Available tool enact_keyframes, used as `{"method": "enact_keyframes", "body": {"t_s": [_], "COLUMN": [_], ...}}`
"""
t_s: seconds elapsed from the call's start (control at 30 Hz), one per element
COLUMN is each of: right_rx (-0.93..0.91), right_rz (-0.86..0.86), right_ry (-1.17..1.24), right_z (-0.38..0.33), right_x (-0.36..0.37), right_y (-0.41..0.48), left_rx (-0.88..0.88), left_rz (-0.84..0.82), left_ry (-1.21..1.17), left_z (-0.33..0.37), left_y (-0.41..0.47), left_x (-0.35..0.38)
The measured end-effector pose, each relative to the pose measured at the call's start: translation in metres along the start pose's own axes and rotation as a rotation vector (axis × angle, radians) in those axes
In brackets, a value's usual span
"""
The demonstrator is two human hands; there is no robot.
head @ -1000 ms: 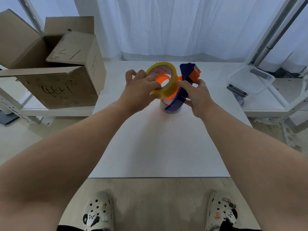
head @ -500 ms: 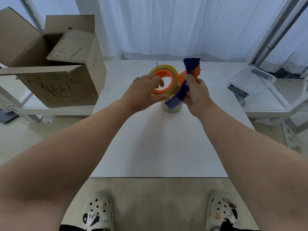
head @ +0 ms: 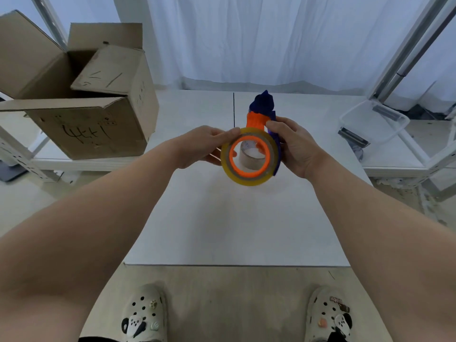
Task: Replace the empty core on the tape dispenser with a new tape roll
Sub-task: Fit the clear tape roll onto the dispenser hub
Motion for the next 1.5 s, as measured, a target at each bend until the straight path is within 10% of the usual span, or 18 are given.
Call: {"method": "enact_keyframes", "body": {"t_s": [1.5], "right_rx": [0.124], "right_rz": [0.108], "right_ry": [-0.211], "right_z": [-0.003], "right_x": [-0.002], "right_y": [0.002], "left_rx": [0.159], "left_rz": [0.087], "left_ry": [-0.536], "left_z": [0.026], "left_y": [0.016], "left_x": [0.034]}}
Point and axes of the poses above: each hand's wrist, its own y-axis towards the middle knuckle, its own x-axis out of the palm, z = x × y, the point moved 4 cm from there along y, towards the middle knuckle, and after that the axes turned 13 degrees about -y, right-handed, at the moved point
